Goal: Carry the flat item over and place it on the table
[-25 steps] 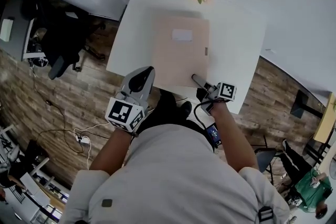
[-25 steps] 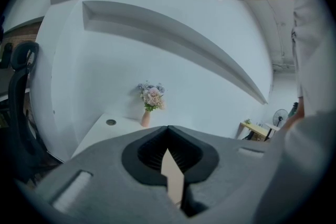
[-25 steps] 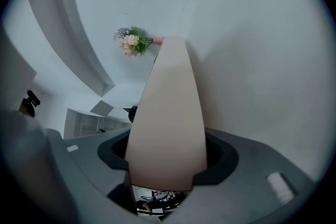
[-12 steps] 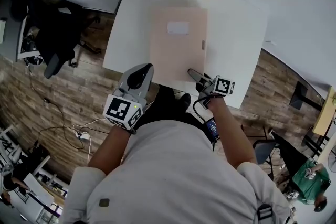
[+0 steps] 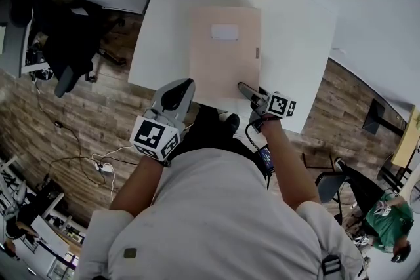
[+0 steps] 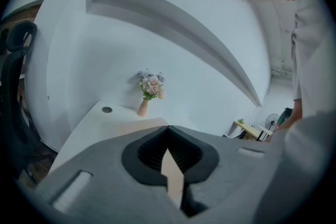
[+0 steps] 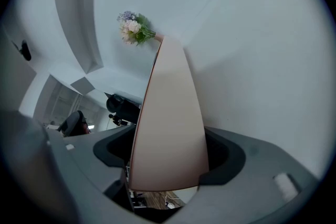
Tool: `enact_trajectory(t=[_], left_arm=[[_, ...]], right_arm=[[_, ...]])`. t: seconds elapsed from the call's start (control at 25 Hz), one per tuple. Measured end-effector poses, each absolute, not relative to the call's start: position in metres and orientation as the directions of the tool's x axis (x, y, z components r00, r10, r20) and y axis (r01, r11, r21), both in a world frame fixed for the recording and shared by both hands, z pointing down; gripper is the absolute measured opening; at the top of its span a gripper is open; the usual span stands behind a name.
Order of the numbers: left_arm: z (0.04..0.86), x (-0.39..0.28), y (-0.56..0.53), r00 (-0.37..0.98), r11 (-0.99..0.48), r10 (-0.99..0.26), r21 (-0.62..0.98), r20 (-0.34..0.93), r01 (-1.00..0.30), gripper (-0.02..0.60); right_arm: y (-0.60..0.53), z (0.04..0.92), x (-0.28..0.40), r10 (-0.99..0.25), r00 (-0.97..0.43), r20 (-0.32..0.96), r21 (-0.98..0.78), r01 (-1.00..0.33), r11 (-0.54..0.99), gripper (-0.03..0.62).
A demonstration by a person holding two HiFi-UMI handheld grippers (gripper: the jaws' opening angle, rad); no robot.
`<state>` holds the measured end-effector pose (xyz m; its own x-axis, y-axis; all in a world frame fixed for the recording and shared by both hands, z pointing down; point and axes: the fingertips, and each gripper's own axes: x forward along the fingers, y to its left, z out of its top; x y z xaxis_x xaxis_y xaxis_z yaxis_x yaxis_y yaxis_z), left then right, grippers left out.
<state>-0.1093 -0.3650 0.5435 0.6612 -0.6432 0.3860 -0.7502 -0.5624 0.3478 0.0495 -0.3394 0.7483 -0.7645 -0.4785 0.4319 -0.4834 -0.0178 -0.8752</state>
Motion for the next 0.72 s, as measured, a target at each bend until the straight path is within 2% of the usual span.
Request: enact_trajectory(t=[0.36,0.56,0.72], left_arm=[[0.546,-0.101,-0.358,0.668,-0.566,-0.633,0.355,0.391,-0.744,0.0],[0.549,-0.098,-0.355,0.671,-0.569,-0.621,0.356,0.405,-0.741,0.0],[0.549,-0.095,-0.352,0.669,-0.569,-0.622,0.353,0.406,-0.743,0.0]], right_arm=[[-0.344,0.757,0.072,-0.515,-0.659,0.548,-0.764,-0.645,0.013,0.408],[-0.339,0.767,0.077,-0.498,-0.625,0.601,-0.724,-0.689,-0.009,0.414],[-0.339,0.775,0.089,-0.488,-0.558,0.671,-0.623,-0.782,0.037,0.38]])
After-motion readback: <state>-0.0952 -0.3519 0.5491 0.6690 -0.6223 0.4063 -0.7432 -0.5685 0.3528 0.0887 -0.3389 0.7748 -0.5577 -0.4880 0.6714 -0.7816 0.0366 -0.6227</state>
